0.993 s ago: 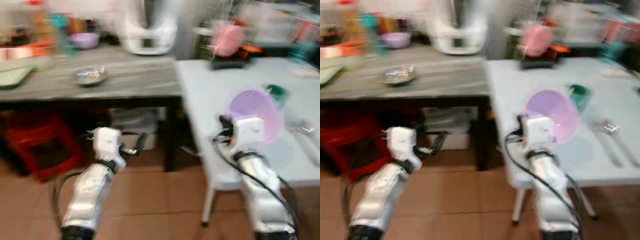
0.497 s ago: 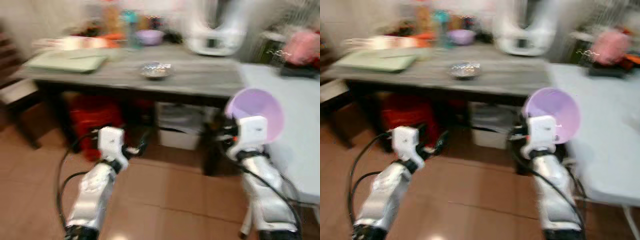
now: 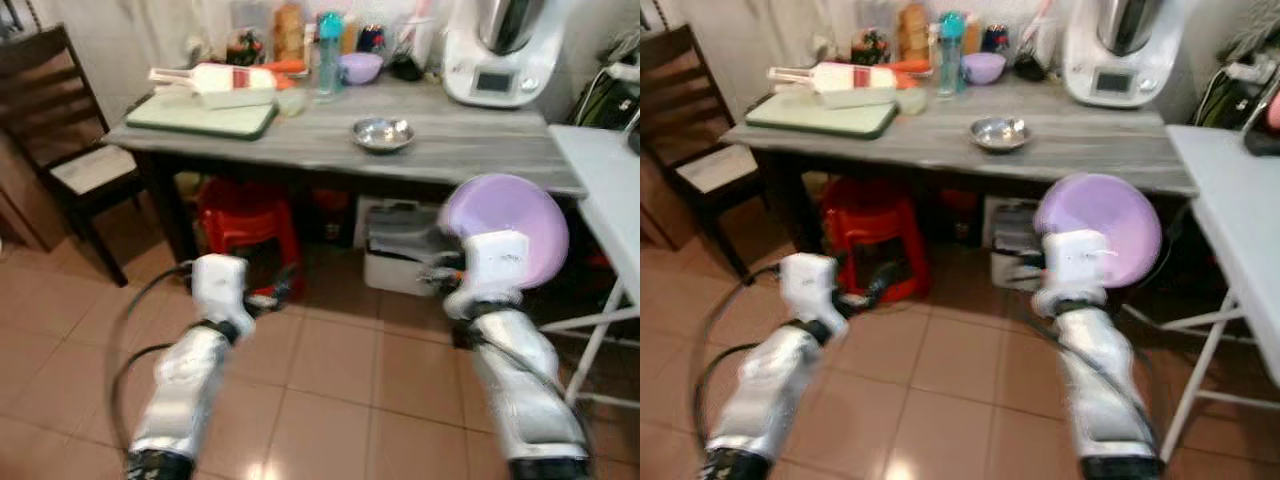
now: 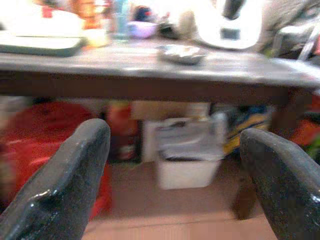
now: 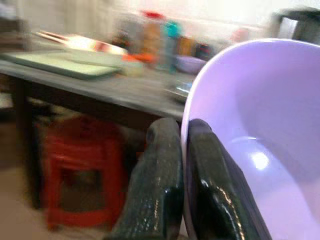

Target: Setting the table

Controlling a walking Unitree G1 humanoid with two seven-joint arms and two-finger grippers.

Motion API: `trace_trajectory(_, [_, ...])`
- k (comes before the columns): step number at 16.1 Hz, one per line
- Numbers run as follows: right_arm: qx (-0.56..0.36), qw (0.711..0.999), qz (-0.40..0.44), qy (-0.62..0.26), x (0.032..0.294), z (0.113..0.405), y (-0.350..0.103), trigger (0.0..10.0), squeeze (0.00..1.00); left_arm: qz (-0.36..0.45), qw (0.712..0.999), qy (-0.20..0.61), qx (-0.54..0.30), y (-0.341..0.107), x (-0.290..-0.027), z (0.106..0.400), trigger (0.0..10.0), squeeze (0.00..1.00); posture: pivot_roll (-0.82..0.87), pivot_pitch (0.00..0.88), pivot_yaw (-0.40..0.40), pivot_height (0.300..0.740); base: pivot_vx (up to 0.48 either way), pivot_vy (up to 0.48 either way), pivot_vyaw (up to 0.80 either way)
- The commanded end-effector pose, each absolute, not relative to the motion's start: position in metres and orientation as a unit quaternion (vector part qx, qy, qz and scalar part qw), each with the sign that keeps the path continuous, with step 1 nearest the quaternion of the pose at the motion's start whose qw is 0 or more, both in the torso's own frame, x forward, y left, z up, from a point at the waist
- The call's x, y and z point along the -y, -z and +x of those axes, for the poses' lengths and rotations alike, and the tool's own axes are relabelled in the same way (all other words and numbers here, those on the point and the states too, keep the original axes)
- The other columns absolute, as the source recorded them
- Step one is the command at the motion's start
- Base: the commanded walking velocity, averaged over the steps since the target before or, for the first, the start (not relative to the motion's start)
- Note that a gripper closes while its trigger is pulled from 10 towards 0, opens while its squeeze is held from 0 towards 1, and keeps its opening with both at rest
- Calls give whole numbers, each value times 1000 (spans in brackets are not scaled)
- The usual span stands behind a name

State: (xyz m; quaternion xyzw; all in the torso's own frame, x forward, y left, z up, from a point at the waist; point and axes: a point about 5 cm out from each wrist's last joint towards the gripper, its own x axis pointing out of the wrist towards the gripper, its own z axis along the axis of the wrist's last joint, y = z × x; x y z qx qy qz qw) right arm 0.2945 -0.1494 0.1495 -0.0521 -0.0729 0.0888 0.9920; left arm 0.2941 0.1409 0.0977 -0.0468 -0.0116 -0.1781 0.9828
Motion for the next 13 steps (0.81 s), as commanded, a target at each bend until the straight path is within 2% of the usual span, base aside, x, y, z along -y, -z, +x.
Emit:
trace_trajectory(1, [81,992,-59,-76,158,294,-153,10000,0,-36,982,183,27,-102,-134,295,10000,0,-2,0,13,740,0,0,0])
trace_trajectory(6, [80,992,-58,-76,157,292,-152,10000,0,-43,976,211,31,-105,-134,293,10000,0,-4,0,15,740,0,0,0])
trace_trajectory(13, [78,992,-60,-80,156,292,-150,10000,0,-51,972,225,31,-103,-131,290,10000,0,-1,0,10,740,366,0,0])
